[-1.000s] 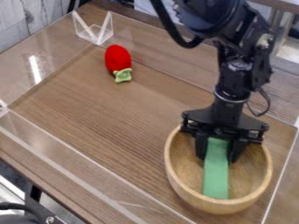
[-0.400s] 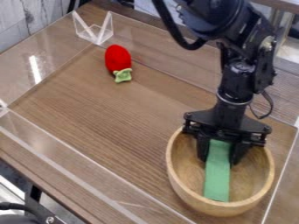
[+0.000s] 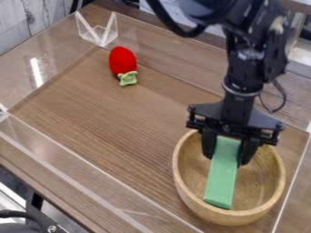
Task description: Remove the green stick from the brown bowl and put it on the table
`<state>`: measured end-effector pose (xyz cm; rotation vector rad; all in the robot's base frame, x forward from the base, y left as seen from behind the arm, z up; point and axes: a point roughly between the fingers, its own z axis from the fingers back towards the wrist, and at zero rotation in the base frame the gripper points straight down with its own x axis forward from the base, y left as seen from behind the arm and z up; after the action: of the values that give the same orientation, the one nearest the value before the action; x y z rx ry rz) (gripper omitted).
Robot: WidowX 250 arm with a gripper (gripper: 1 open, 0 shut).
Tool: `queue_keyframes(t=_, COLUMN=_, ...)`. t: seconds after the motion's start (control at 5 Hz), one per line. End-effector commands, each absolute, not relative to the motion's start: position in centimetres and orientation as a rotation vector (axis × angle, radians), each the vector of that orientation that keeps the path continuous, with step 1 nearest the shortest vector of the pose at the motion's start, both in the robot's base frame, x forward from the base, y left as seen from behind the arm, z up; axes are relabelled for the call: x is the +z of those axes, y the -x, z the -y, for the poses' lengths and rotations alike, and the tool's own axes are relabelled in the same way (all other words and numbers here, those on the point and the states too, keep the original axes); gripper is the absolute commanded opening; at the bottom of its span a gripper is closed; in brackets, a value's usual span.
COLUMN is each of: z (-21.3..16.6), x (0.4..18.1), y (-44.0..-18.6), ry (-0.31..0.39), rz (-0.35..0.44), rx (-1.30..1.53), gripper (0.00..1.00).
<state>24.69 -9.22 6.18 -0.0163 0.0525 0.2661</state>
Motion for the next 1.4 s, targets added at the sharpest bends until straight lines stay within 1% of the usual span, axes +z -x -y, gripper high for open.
queue_keyframes(t=0.0, z=8.6, x=8.7, y=-24.9, ry=0.035, rz=-0.019, rx=0.271, gripper=0.00)
queue_keyframes(t=0.4, z=9.9, x=8.8, y=-22.9, ry=0.048, rz=-0.038, rx=0.181, gripper=0.00)
queue_keyframes(t=0.6, z=10.0, x=8.4, y=-23.3, ry=0.058, rz=-0.037, rx=0.190, gripper=0.00)
queue_keyframes(t=0.8, z=9.3, x=10.1, y=-23.0, ry=0.056, rz=-0.011, rx=0.225, gripper=0.00)
queue_keyframes(t=1.0, z=7.4, x=12.6, y=-22.9, ry=0.054, rz=0.037, rx=0.262, gripper=0.00)
queue_keyframes(t=1.2, z=3.6, x=13.8, y=-23.3, ry=0.034, rz=0.082, rx=0.298, gripper=0.00)
